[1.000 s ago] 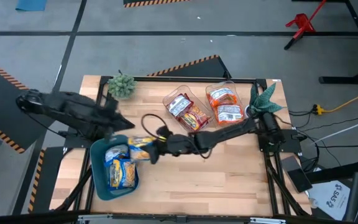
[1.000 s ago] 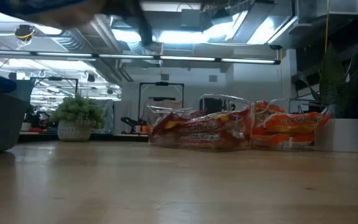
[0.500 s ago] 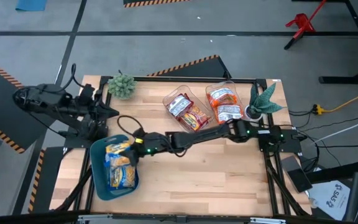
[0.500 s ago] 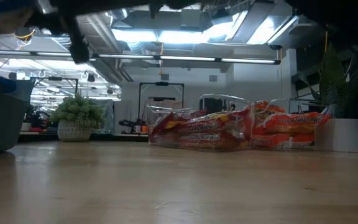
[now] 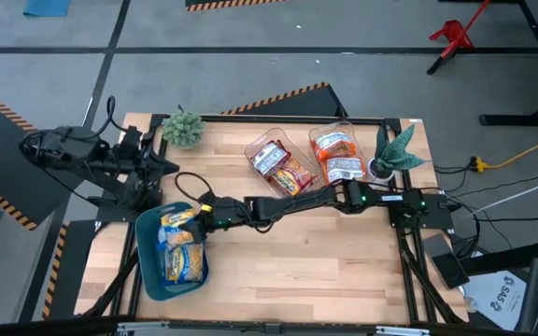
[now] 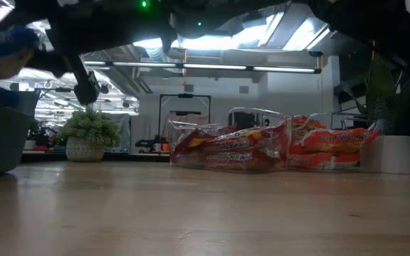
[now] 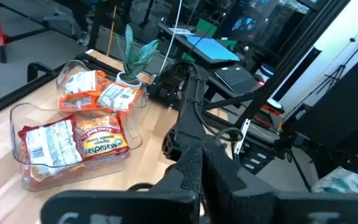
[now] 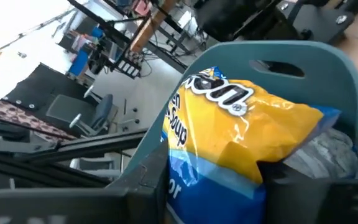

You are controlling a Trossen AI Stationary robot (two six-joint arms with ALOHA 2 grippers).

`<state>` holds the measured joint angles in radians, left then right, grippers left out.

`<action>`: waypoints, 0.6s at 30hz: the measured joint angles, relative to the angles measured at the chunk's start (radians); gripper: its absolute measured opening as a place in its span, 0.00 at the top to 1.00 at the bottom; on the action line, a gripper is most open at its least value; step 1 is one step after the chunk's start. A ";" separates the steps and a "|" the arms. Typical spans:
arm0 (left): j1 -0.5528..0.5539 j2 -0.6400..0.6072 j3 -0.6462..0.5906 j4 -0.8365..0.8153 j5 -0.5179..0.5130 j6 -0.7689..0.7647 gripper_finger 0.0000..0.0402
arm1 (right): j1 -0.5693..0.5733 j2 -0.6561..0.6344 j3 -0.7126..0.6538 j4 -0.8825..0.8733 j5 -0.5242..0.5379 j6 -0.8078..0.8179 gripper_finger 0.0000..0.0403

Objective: Sort Maruchan noodles
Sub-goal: Put the blue noodle pack into the blue bin

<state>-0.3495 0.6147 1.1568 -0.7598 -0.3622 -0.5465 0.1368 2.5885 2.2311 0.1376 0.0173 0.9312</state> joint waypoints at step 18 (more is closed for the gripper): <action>0.000 0.000 0.000 -0.018 -0.023 0.001 1.00 | -0.030 0.061 0.022 0.113 -0.043 -0.128 0.49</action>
<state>-0.3495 0.6151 1.1568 -0.7781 -0.3849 -0.5453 0.1064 2.6490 2.2532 0.2507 -0.0253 0.8033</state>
